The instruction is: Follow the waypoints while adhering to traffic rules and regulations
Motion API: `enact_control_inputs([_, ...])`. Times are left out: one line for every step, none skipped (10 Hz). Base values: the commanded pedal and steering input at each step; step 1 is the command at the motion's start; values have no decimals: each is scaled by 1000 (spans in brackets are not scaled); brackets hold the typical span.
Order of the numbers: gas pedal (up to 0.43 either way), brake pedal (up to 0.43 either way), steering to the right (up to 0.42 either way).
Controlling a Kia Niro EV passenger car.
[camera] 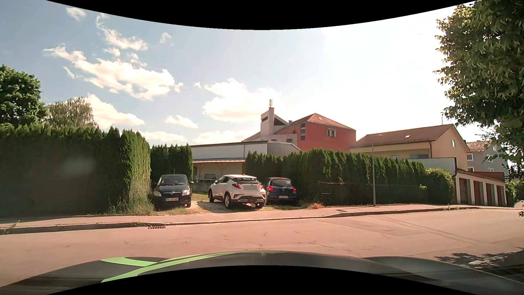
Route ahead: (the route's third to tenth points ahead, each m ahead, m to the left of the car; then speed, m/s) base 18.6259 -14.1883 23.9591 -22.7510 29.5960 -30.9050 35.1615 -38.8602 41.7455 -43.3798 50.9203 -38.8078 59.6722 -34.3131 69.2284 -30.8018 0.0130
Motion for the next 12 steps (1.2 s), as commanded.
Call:
enact_control_inputs([0, 226, 56])
enact_control_inputs([0, 226, 56])
enact_control_inputs([0, 226, 57])
enact_control_inputs([0, 226, 57])
enact_control_inputs([0, 226, 57])
enact_control_inputs([0, 226, 57])
enact_control_inputs([0, 226, 57])
enact_control_inputs([0, 226, 57])
enact_control_inputs([0, 226, 57])
enact_control_inputs([0, 226, 57])
enact_control_inputs([0, 226, 57])
enact_control_inputs([0, 226, 57])
